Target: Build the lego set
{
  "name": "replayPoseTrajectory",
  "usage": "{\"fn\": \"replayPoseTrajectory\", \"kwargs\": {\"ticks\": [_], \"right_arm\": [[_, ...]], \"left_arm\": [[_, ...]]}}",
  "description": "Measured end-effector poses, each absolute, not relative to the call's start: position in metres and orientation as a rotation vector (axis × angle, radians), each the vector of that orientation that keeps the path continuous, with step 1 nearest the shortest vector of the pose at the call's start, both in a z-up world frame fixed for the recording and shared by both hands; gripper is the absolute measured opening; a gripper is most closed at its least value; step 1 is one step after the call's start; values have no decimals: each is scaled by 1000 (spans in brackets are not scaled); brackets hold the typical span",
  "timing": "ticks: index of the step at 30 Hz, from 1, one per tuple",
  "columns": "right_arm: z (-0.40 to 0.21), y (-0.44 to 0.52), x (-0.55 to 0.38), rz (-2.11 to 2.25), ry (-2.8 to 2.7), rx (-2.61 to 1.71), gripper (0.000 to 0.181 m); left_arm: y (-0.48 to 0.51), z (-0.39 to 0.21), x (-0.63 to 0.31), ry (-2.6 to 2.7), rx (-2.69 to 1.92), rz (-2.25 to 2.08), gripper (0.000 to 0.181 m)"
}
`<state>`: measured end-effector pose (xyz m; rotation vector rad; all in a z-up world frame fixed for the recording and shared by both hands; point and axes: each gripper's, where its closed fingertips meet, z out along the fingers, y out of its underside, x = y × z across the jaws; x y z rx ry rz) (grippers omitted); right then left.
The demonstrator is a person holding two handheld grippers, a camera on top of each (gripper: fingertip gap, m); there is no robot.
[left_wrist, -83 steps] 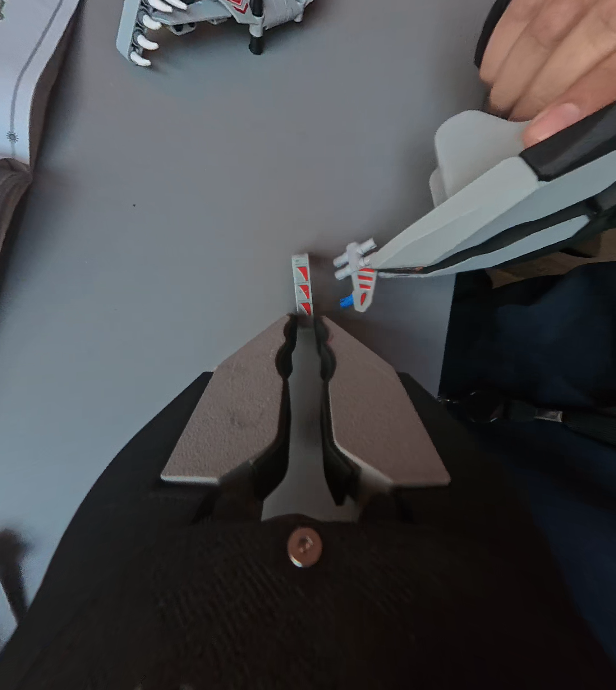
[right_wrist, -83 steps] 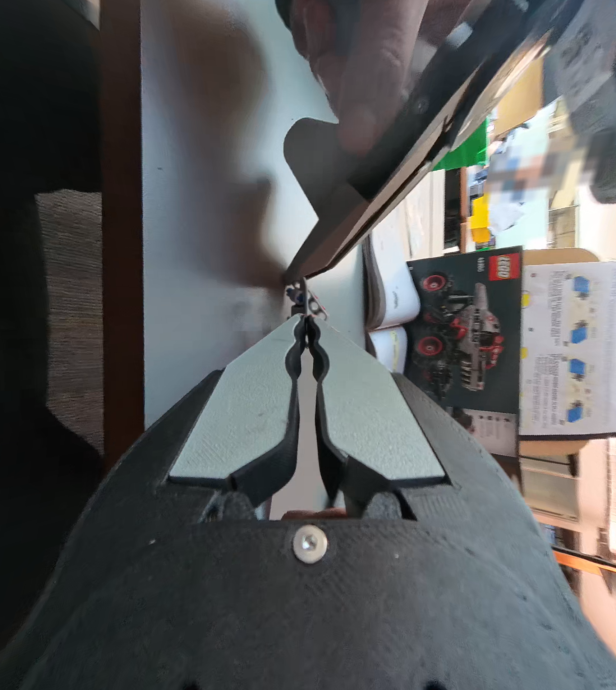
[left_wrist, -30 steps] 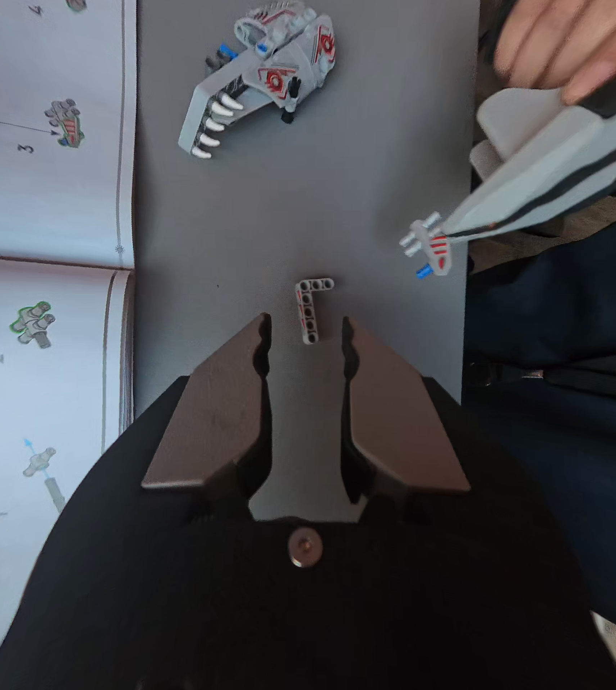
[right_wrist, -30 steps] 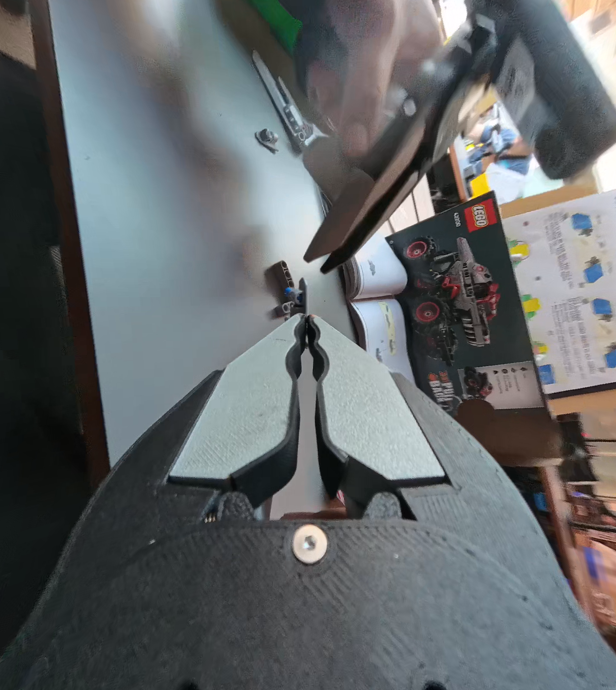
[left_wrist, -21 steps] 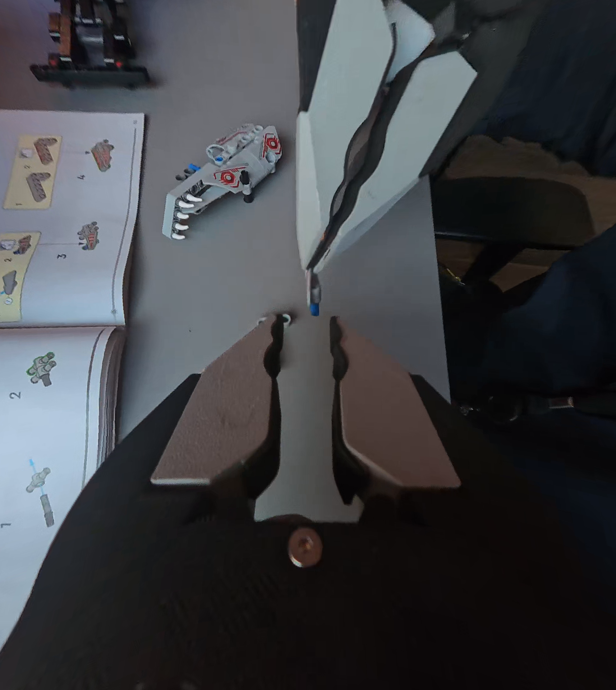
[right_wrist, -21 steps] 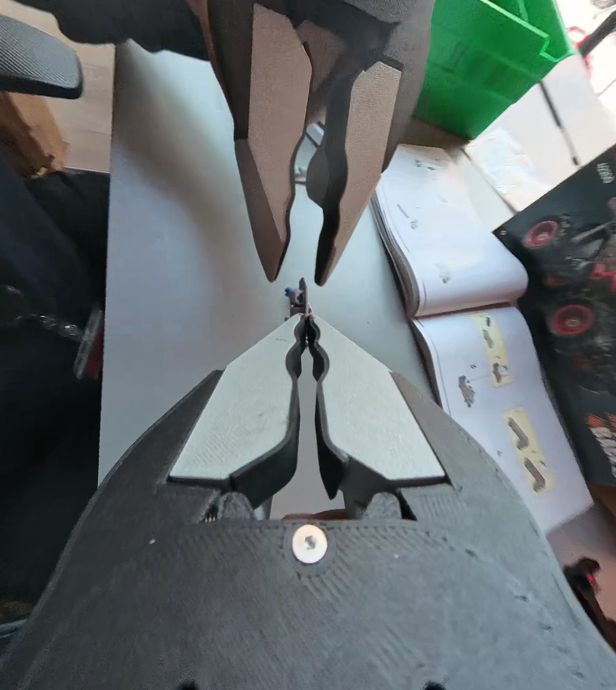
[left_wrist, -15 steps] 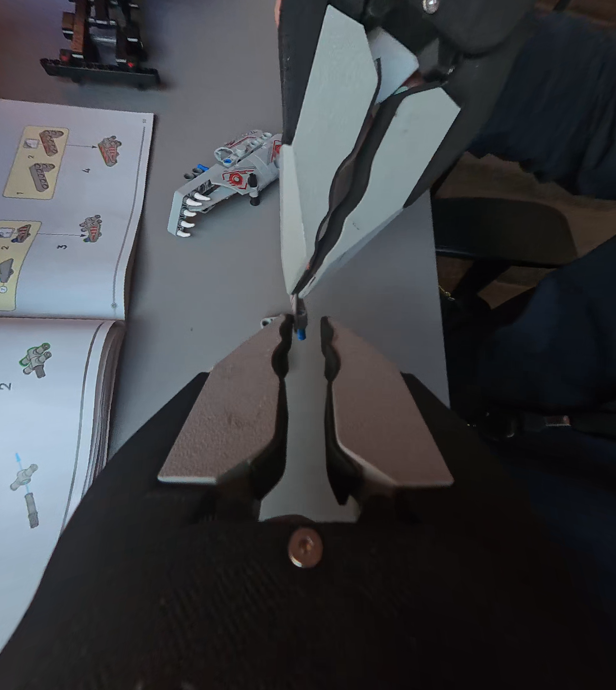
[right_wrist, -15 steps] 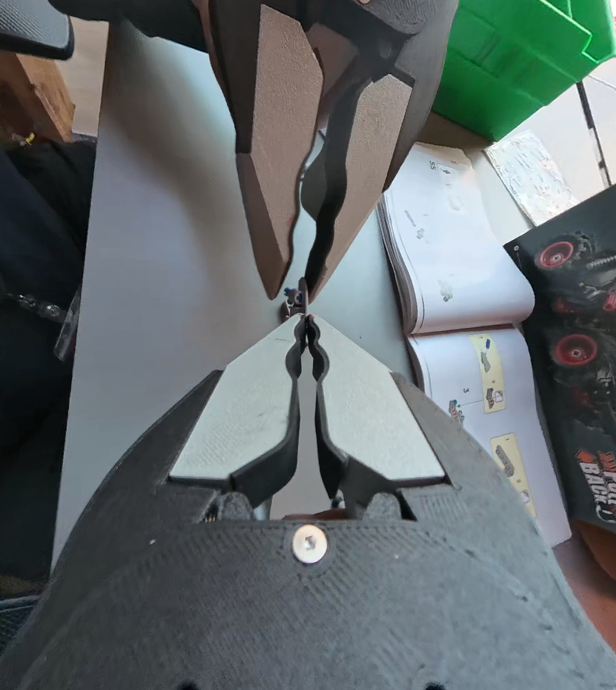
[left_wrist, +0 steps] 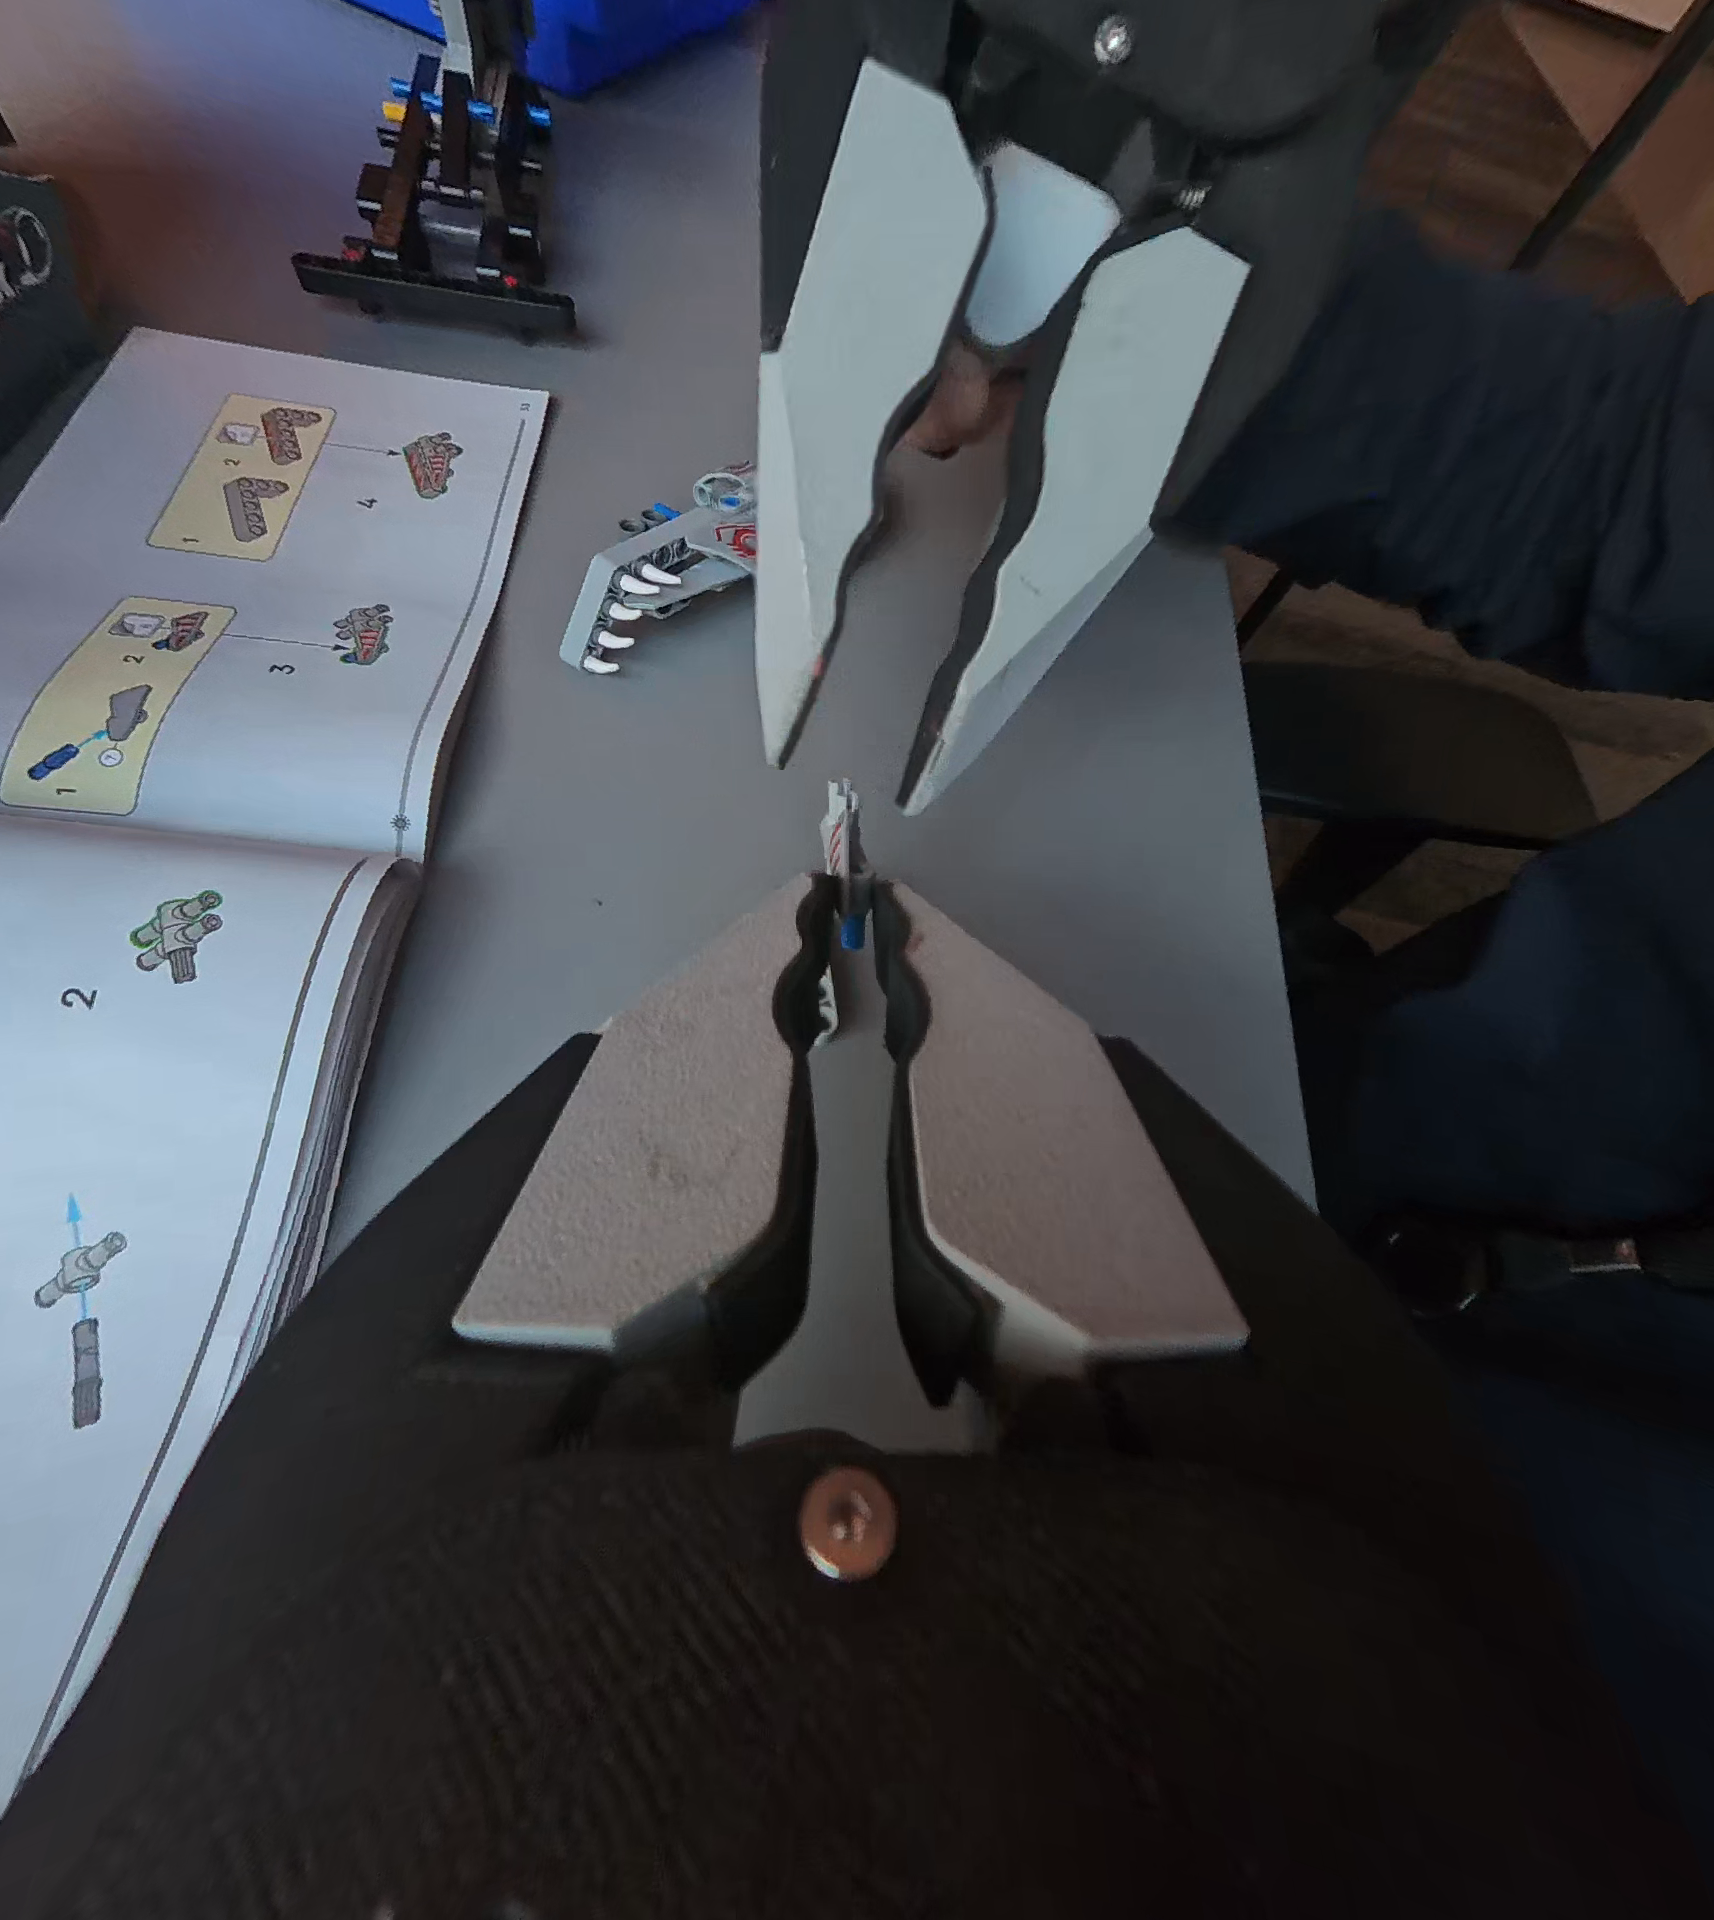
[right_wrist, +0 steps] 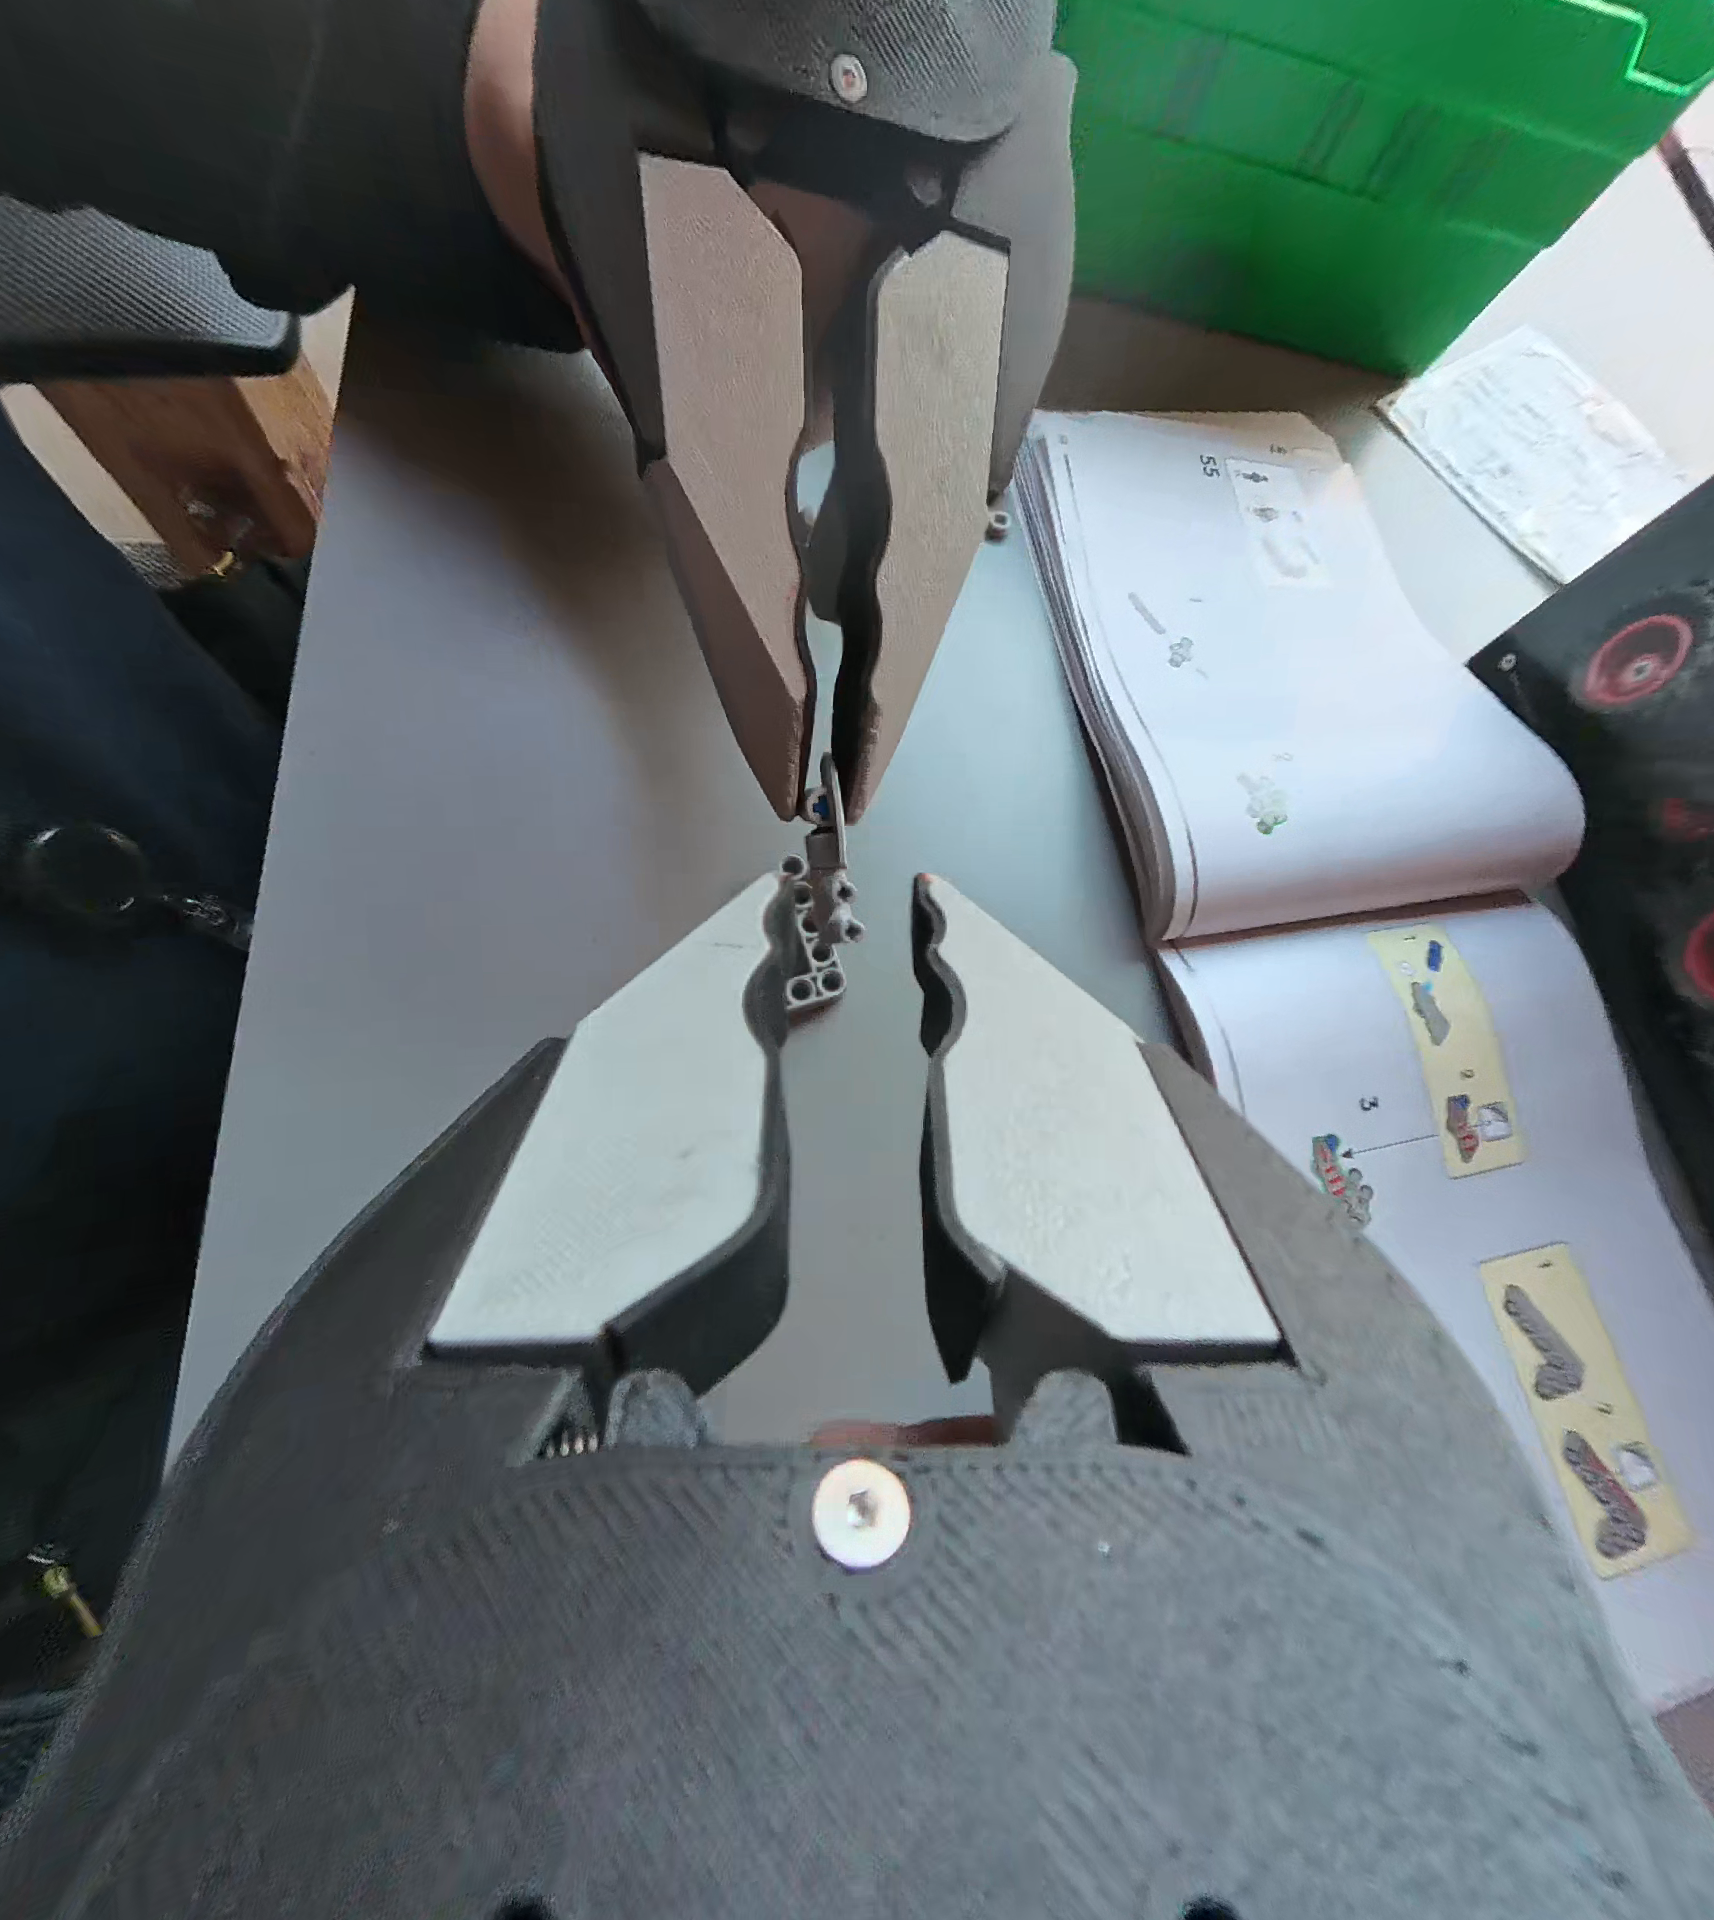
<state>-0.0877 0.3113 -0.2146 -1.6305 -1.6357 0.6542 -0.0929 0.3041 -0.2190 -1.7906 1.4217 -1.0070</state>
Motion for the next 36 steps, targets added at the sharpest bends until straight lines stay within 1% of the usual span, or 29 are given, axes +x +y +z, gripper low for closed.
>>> {"fn": "replayPoseTrajectory", "kwargs": {"ticks": [2,5,9,16,18,23,25,29,32,36], "right_arm": [[-219,312,-89,665,-1631,-1634,19],[-222,311,-93,684,-1625,-1626,7],[-224,309,-92,733,-1635,-1649,3],[-234,317,-87,614,-1719,-1664,2],[-227,324,-82,556,-1728,-1651,3],[-194,319,-58,587,-1712,-1531,2],[-191,312,-47,587,-1702,-1478,2],[-205,307,-34,557,-1679,-1480,2],[-217,307,-34,572,-1675,-1501,2],[-225,310,-36,563,-1697,-1527,2]], "left_arm": [[304,-215,-92,1404,-1769,-1026,4],[306,-215,-93,1389,-1770,-1040,4],[307,-218,-95,1360,-1805,-1083,4],[308,-230,-105,1387,-1846,-1040,8],[309,-229,-107,1379,-1856,-1041,12],[311,-229,-118,1371,-1852,-975,14],[312,-231,-122,1377,-1838,-914,14],[316,-235,-129,1372,-1851,-843,13],[315,-238,-127,1365,-1882,-889,13],[318,-247,-128,1378,-1920,-848,13]]}}
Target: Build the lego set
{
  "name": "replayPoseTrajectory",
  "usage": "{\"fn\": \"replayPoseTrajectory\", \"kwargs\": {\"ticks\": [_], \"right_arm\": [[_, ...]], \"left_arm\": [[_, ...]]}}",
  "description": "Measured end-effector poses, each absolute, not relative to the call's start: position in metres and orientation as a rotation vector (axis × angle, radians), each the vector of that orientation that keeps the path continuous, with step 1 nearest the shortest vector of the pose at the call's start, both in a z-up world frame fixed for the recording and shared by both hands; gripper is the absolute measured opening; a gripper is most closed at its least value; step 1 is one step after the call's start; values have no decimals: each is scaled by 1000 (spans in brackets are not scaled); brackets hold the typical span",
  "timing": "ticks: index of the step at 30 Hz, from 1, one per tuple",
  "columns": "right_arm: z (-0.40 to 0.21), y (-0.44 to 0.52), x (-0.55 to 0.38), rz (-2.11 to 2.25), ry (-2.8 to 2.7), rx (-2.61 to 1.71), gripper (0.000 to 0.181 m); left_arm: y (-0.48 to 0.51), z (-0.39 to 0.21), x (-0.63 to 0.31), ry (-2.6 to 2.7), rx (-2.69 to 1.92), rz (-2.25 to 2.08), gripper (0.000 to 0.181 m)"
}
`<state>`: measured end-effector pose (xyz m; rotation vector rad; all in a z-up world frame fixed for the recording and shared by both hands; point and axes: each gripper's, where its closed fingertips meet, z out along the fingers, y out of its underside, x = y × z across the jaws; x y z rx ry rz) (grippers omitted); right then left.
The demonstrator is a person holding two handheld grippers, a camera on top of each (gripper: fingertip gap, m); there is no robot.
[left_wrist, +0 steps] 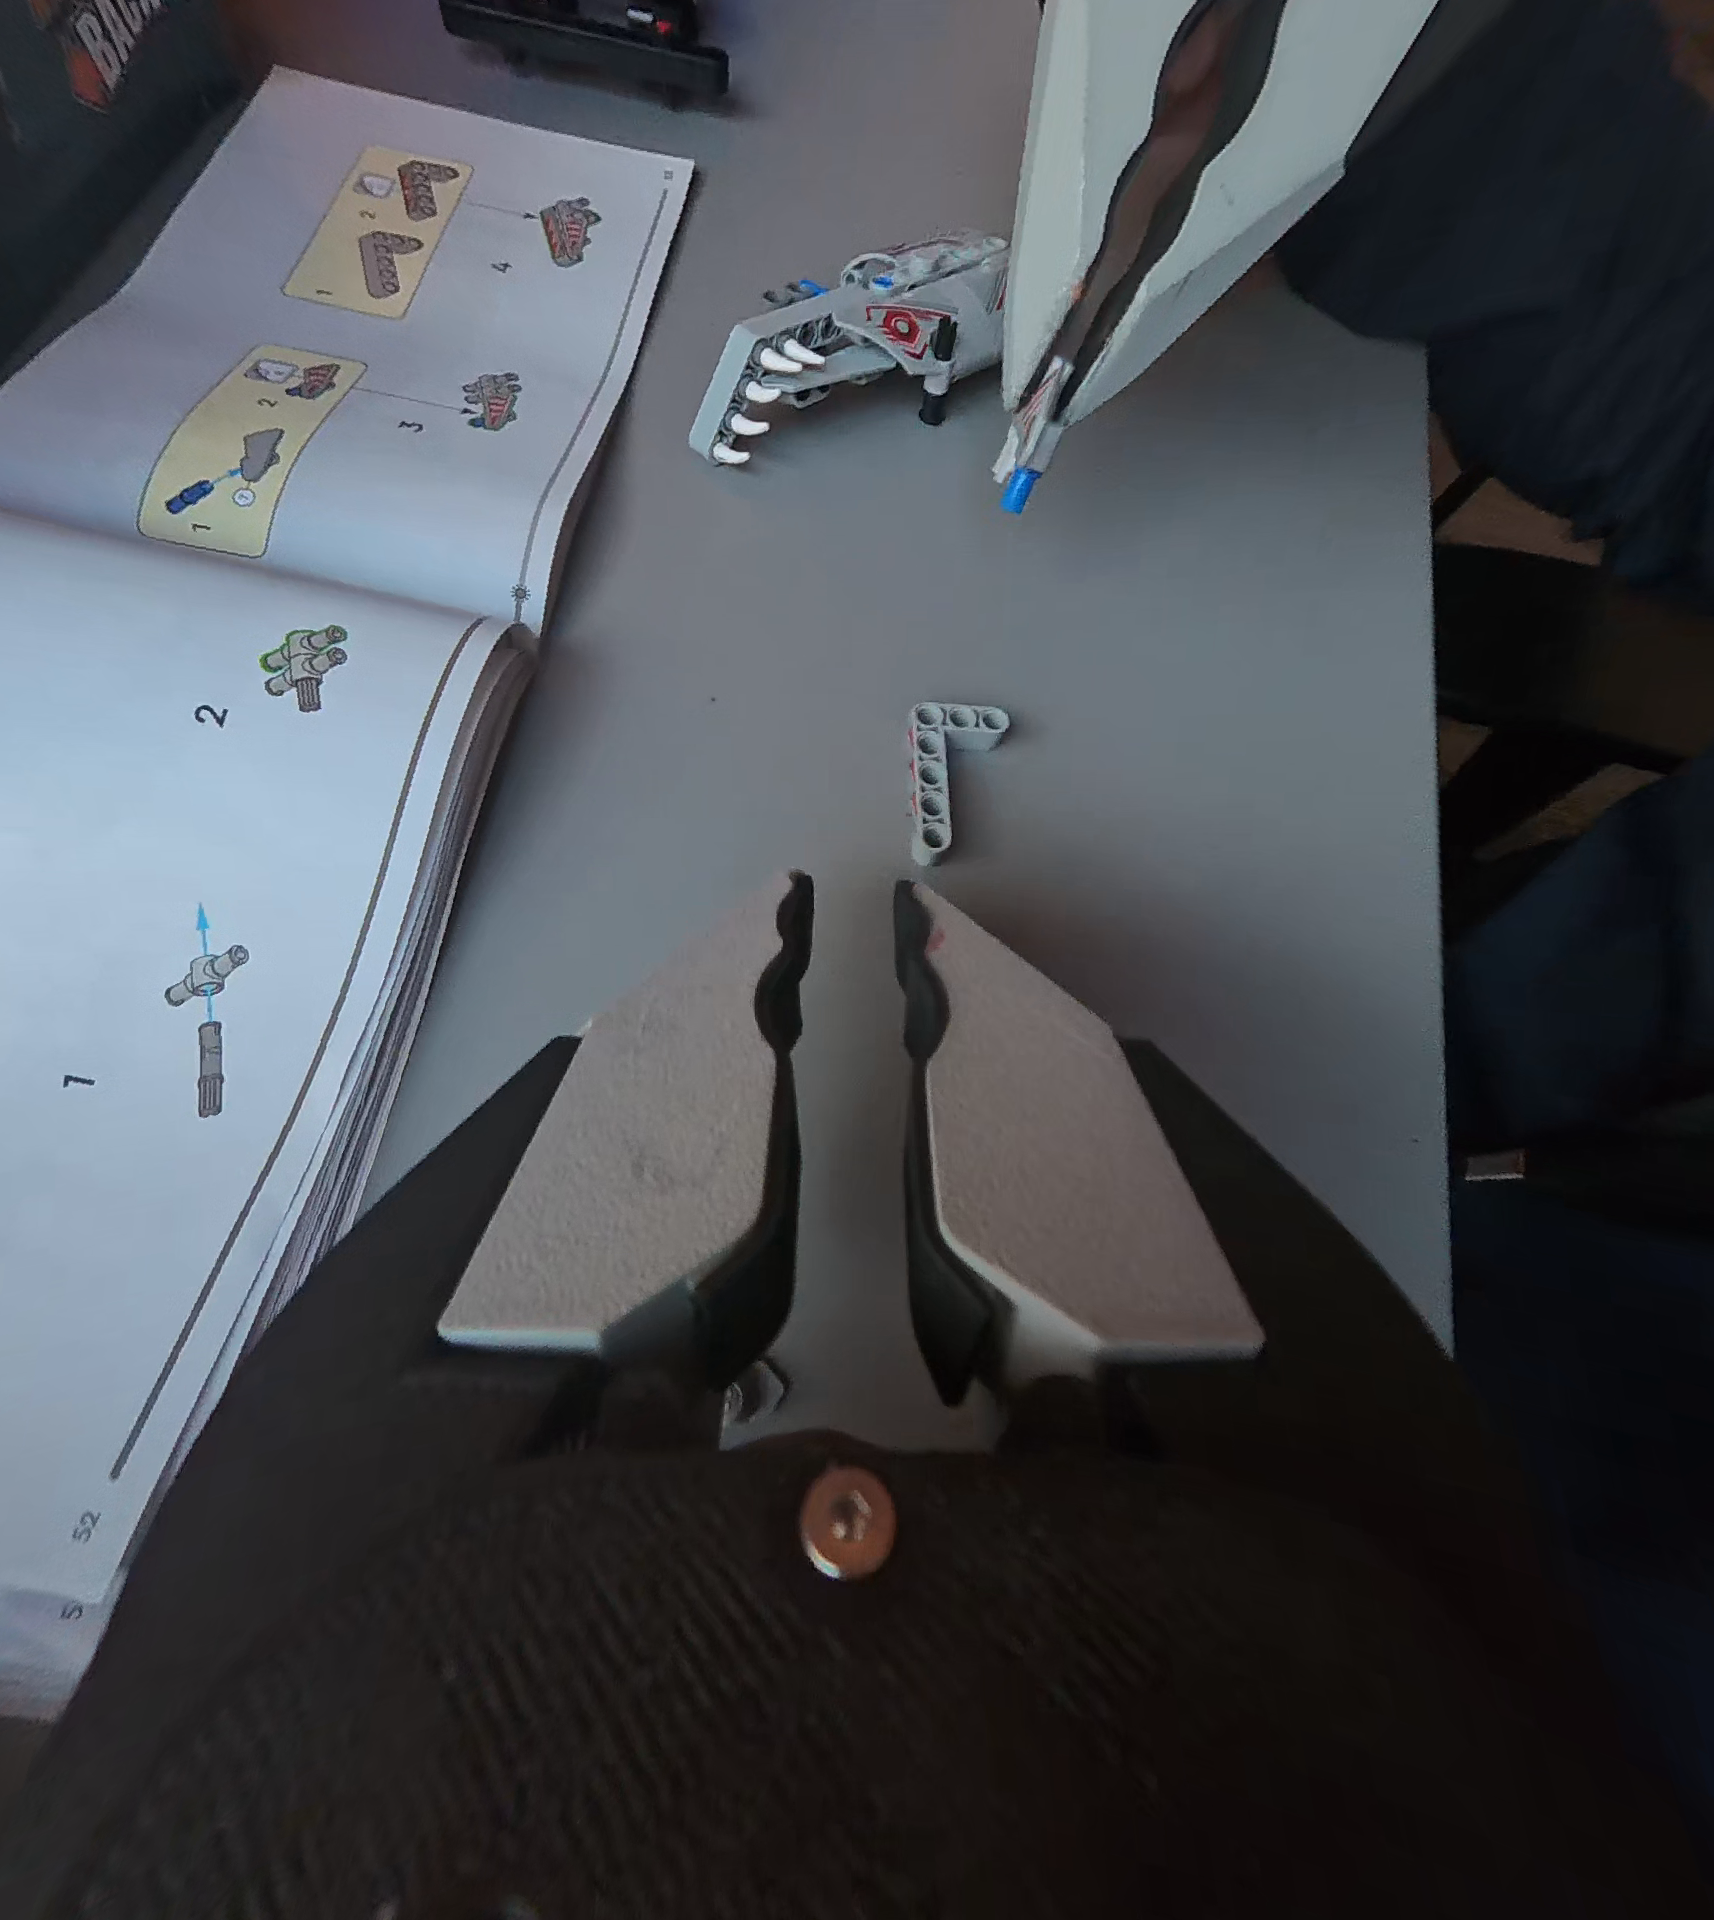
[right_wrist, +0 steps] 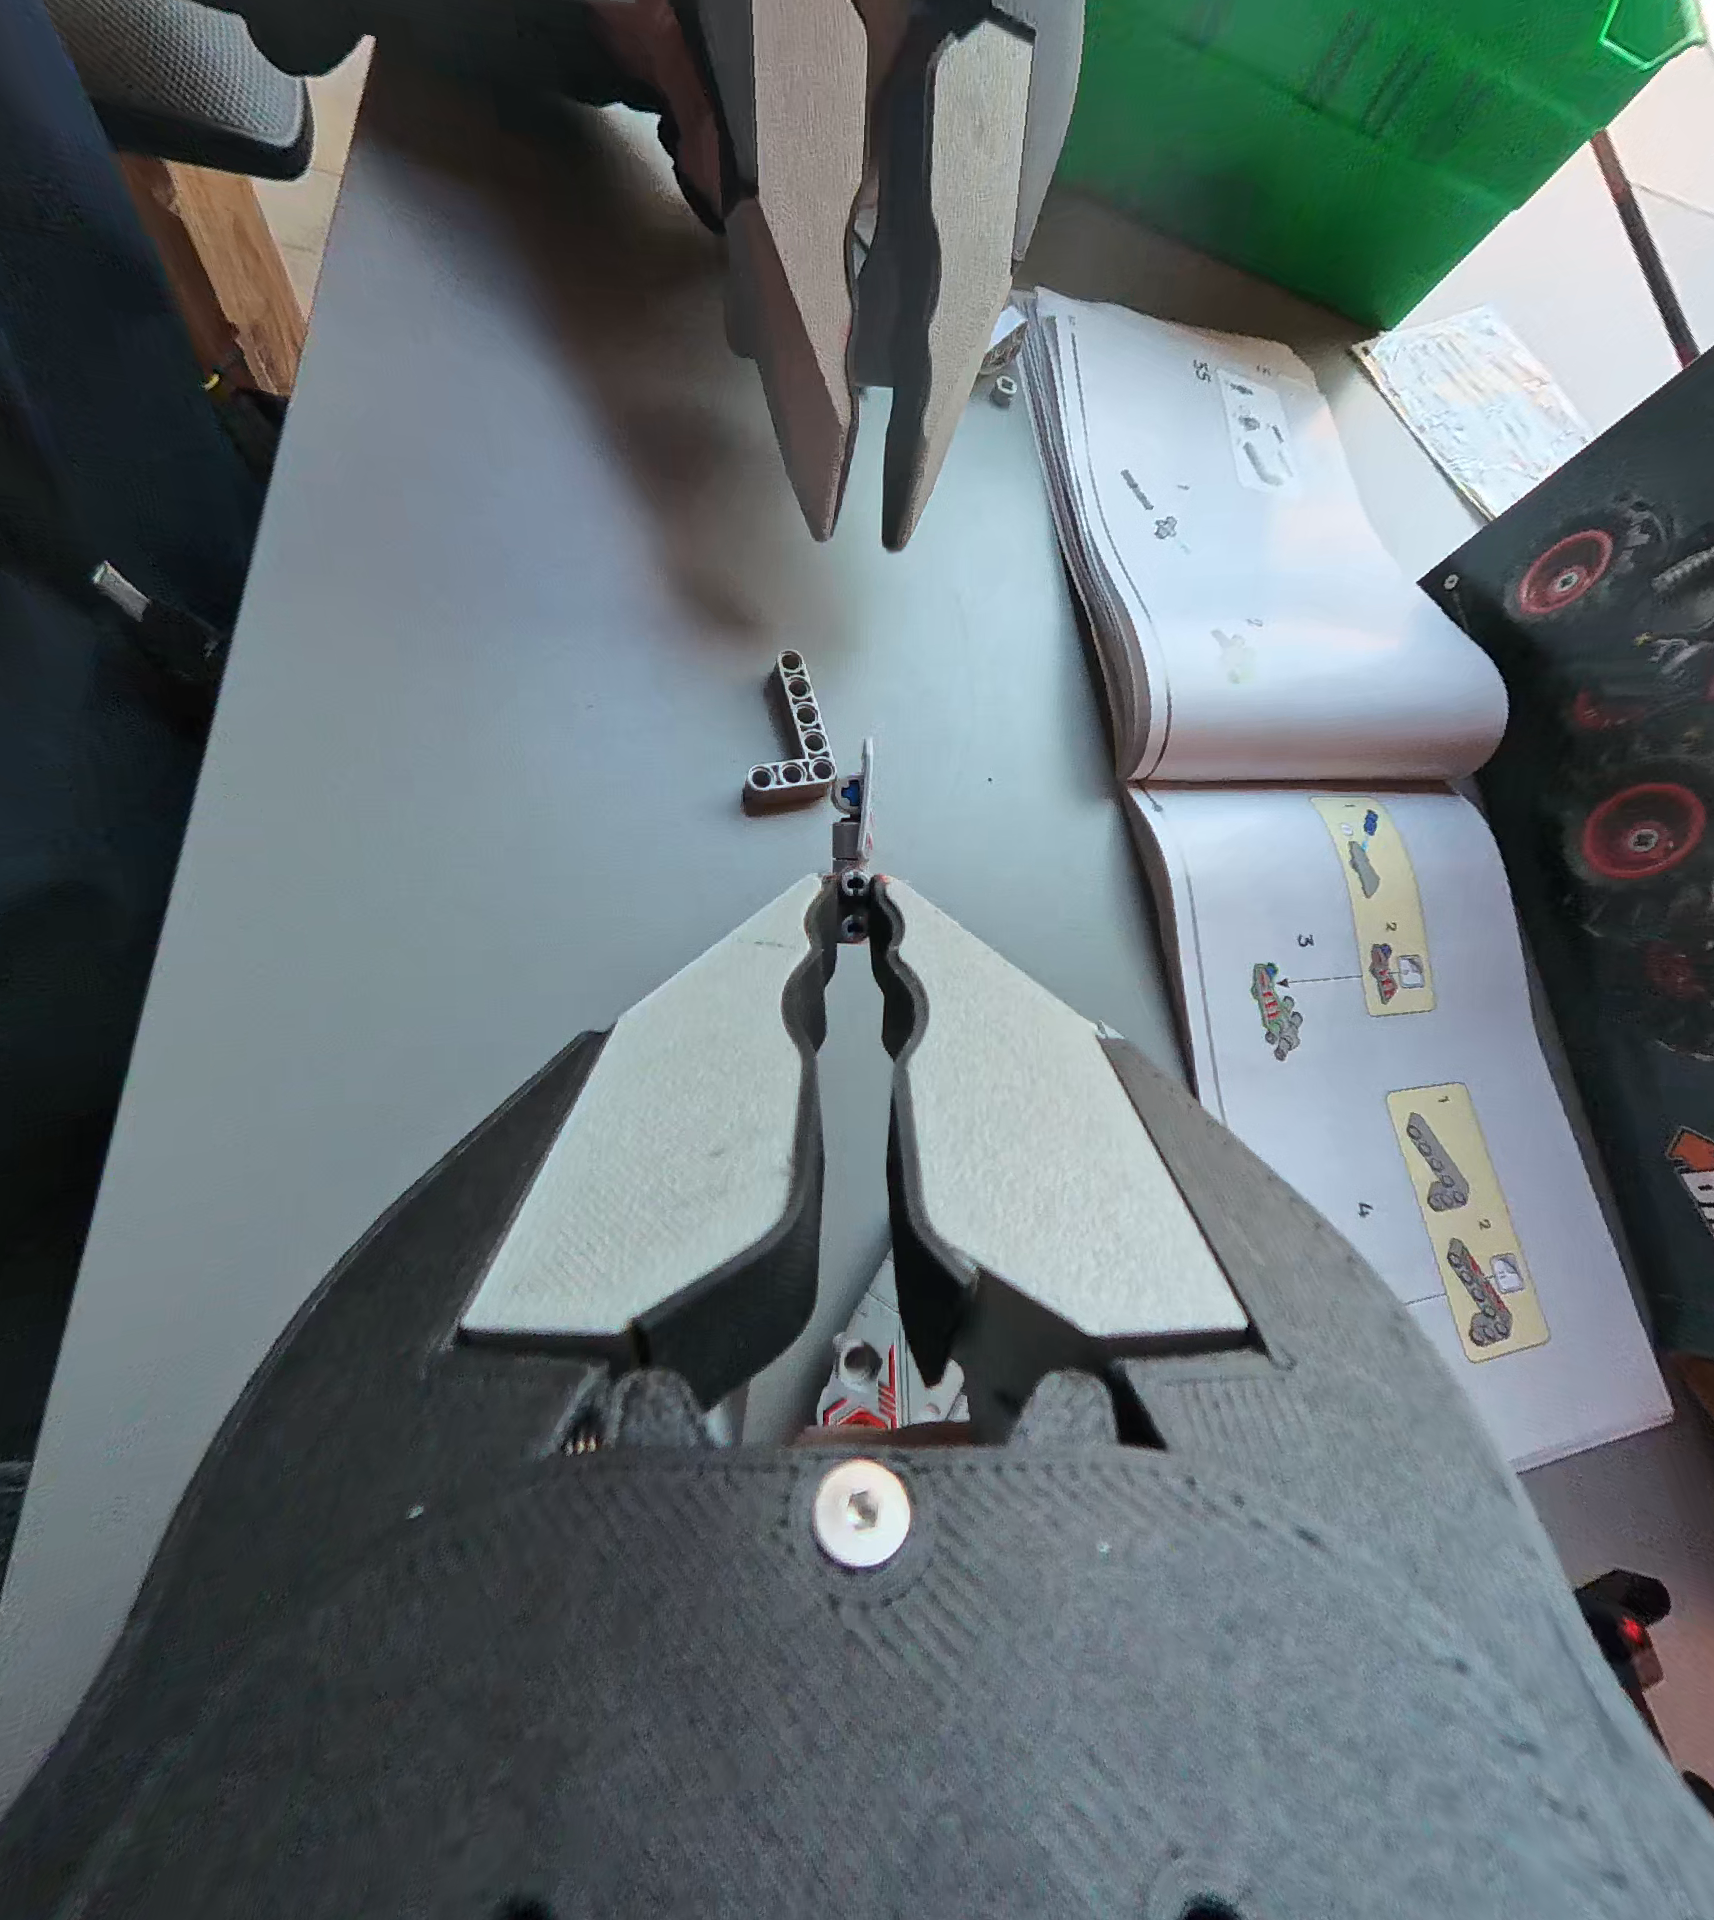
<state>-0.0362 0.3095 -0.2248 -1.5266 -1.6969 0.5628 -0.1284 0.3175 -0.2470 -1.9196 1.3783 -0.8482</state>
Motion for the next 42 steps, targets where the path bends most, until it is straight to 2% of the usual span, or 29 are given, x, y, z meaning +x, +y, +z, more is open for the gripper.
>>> {"fn": "replayPoseTrajectory", "kwargs": {"ticks": [31,42], "right_arm": [[-235,313,-46,642,-1694,-1591,2],[-239,312,-74,626,-1863,-1605,2]], "left_arm": [[324,-258,-130,1360,-1982,-821,11],[315,-255,-124,1401,-1940,-867,10]]}}
